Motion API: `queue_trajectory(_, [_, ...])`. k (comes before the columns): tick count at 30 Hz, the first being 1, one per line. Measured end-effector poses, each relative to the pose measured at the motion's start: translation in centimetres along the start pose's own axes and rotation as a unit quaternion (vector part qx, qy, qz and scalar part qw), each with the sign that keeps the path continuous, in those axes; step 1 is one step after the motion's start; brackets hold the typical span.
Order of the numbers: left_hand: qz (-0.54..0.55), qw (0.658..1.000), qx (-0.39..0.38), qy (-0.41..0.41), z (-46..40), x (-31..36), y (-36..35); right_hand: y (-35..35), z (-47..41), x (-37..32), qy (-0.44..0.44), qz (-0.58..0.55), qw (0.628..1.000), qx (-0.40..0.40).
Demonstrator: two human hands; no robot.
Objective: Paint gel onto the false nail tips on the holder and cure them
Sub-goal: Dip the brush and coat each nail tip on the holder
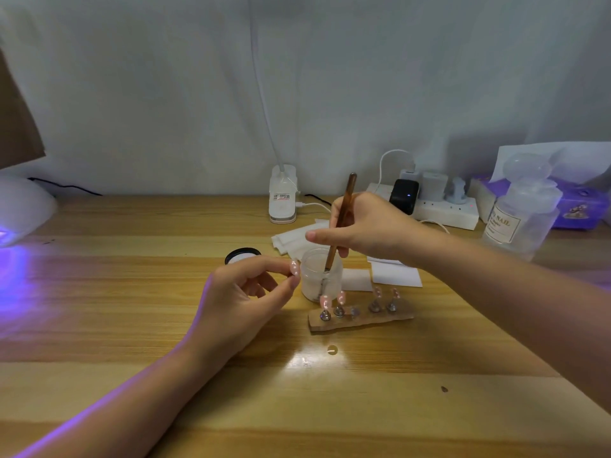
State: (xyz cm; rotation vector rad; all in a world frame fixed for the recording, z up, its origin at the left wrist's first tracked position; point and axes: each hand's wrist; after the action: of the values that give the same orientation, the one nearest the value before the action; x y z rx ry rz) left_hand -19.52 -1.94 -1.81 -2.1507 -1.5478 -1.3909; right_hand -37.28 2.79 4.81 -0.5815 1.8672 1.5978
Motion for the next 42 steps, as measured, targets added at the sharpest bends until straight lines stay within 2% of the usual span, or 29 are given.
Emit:
queue_trajectory(17, [0.015, 0.999, -0.029, -0.004, -0.1, 0.0, -0.1, 0.5, 0.3, 0.3, 0.003, -0.021, 0.999, 0.042])
queue_trajectory(23, [0.012, 0.999, -0.03, 0.0, 0.0, 0.0, -0.1, 2.1, 0.9, 1.9, -0.04, -0.171, 0.968, 0.179])
queue_trajectory(28, [0.015, 0.999, -0.029, 0.0, 0.0, 0.0, 0.0, 2.3, 1.5, 3.6, -0.103, -0.223, 0.949, 0.2])
queue_trajectory(34, [0.012, 1.0, -0.025, 0.008, 0.1, 0.0, -0.1, 2.5, 2.0, 4.5, -0.115, -0.253, 0.93, 0.242])
queue_trajectory(38, [0.01, 0.999, -0.032, 0.007, 0.0, 0.1, -0.1, 2.6, 2.8, 3.9, -0.058, -0.291, 0.909, 0.293])
queue_trajectory(42, [0.006, 0.999, -0.041, 0.002, 0.0, 0.1, 0.0, 0.8, 5.0, 2.8, 0.095, -0.245, 0.923, 0.281])
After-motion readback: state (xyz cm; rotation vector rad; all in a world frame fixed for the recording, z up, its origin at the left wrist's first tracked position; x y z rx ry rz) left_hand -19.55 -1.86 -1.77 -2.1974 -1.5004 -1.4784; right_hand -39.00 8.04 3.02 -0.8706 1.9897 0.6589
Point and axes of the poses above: each hand's wrist, its own z-axis away from the middle knuckle, its own y-axis out of the back of the hand, x = y × z, and after that the axes turned 4 degrees about -x, right-handed
